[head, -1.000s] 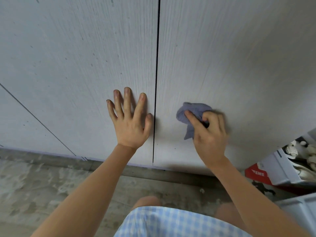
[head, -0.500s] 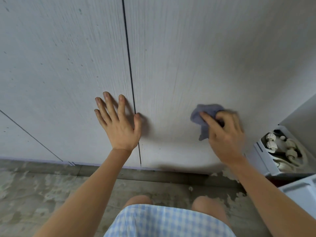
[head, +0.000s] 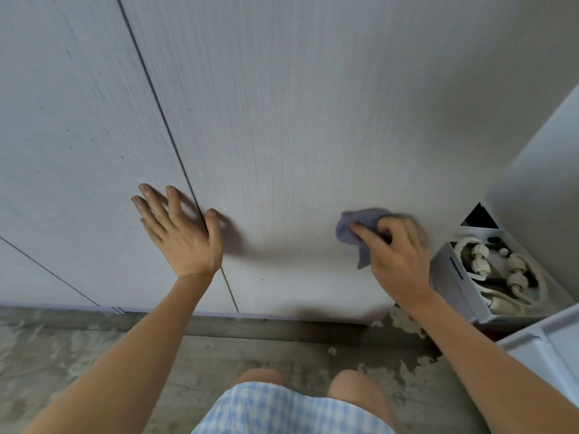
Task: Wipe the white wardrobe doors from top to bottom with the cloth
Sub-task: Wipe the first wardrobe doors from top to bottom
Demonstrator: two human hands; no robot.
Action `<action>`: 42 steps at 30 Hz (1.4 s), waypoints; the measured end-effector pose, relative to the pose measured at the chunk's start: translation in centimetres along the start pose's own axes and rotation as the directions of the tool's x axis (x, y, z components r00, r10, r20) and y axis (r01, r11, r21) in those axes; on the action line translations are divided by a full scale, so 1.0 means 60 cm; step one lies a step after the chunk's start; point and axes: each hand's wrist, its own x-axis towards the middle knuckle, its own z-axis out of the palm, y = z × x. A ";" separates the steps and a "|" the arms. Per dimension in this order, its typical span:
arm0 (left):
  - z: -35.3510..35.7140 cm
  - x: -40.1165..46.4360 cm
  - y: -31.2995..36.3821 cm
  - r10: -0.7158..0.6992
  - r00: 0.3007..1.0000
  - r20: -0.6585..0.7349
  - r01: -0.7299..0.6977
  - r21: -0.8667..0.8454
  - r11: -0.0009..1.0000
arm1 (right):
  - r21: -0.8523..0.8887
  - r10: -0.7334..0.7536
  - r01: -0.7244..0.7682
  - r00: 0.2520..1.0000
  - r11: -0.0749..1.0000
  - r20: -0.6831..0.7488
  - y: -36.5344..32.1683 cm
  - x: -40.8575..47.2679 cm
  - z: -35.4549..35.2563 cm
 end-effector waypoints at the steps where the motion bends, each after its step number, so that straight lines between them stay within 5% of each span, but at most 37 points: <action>1: 0.002 0.000 0.004 -0.006 1.000 -0.007 0.006 -0.001 1.000 | 0.002 0.033 -0.033 0.998 0.999 -0.049 0.012 0.011 -0.009; 8: 0.010 0.003 0.021 -0.001 0.999 -0.041 0.003 0.042 0.999 | -0.070 0.091 -0.100 0.989 0.993 -0.119 0.019 0.005 -0.001; 15: 0.016 -0.005 0.013 -0.028 0.998 -0.061 0.029 0.026 0.999 | -0.060 0.146 -0.136 0.966 0.989 0.216 0.001 -0.125 0.021; 21: 0.021 -0.005 0.012 -0.045 0.997 -0.055 0.044 -0.007 0.999 | -0.029 0.325 -0.328 0.942 0.944 -0.088 0.015 -0.044 -0.007; 26: 0.019 -0.006 0.010 -0.032 0.999 -0.038 0.031 -0.028 0.999 | -0.019 0.522 -0.534 0.833 0.845 -0.186 0.011 -0.053 -0.002; 28: 0.016 -0.009 0.008 -0.027 0.999 -0.028 0.026 -0.014 1.000 | -0.007 0.660 -0.663 0.747 0.749 -0.080 -0.006 -0.103 0.020; 31: 0.016 -0.009 0.006 -0.031 0.999 -0.034 0.030 -0.019 0.999 | -0.008 0.848 -0.864 0.492 0.503 0.195 -0.027 -0.167 0.036; 33: 0.020 -0.008 0.002 -0.032 0.998 -0.048 0.030 -0.023 0.999 | -0.048 0.868 -0.890 0.429 0.453 0.249 -0.031 -0.184 0.038; 35: 0.023 -0.007 0.000 -0.021 0.997 -0.068 0.019 -0.017 1.000 | -0.027 0.864 -0.877 0.467 0.480 0.188 -0.027 -0.169 0.033; 39: 0.031 -0.002 0.000 -0.023 0.996 -0.090 0.022 -0.012 1.000 | 0.039 0.744 -0.745 0.661 0.666 -0.096 0.005 -0.087 0.009; 42: 0.031 -0.001 0.004 -0.013 0.996 -0.083 0.013 -0.011 1.000 | 0.064 0.650 -0.659 0.714 0.749 -0.259 0.027 -0.029 -0.014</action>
